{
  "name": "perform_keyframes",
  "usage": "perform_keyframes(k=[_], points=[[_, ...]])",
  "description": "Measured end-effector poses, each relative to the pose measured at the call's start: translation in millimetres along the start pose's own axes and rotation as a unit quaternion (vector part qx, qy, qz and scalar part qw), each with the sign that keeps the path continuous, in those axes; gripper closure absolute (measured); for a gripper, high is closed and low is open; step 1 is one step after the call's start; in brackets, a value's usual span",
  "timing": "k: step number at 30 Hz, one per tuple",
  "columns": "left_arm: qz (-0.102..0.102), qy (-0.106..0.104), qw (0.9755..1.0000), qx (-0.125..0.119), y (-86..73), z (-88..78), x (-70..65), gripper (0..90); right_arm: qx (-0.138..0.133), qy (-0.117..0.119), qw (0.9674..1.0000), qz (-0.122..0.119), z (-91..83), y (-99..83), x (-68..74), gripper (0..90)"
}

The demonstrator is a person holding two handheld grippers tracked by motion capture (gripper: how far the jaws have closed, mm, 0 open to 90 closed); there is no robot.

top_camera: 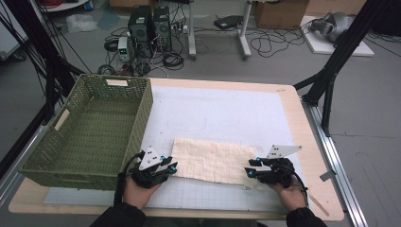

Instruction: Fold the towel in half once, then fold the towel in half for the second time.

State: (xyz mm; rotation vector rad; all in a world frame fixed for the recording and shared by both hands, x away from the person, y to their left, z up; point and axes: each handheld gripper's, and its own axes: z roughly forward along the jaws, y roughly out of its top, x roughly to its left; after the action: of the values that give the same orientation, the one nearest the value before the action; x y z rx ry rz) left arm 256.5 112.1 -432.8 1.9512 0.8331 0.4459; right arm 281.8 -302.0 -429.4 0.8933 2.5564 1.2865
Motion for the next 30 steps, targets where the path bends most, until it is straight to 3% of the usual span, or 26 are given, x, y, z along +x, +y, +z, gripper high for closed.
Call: perform_keyframes(k=[9, 30], points=[[0.011, -0.003, 0.9999, 0.007, 0.0, 2.5, -2.9, 67.8, 0.003, -0.005, 1.0, -0.002, -1.0, -1.9, -1.7, 56.3], [0.013, -0.003, 0.9999, 0.007, -0.3, 4.9, -2.9, 67.5, 0.007, -0.009, 0.9999, -0.009, -0.5, -2.1, 0.3, 56.3]])
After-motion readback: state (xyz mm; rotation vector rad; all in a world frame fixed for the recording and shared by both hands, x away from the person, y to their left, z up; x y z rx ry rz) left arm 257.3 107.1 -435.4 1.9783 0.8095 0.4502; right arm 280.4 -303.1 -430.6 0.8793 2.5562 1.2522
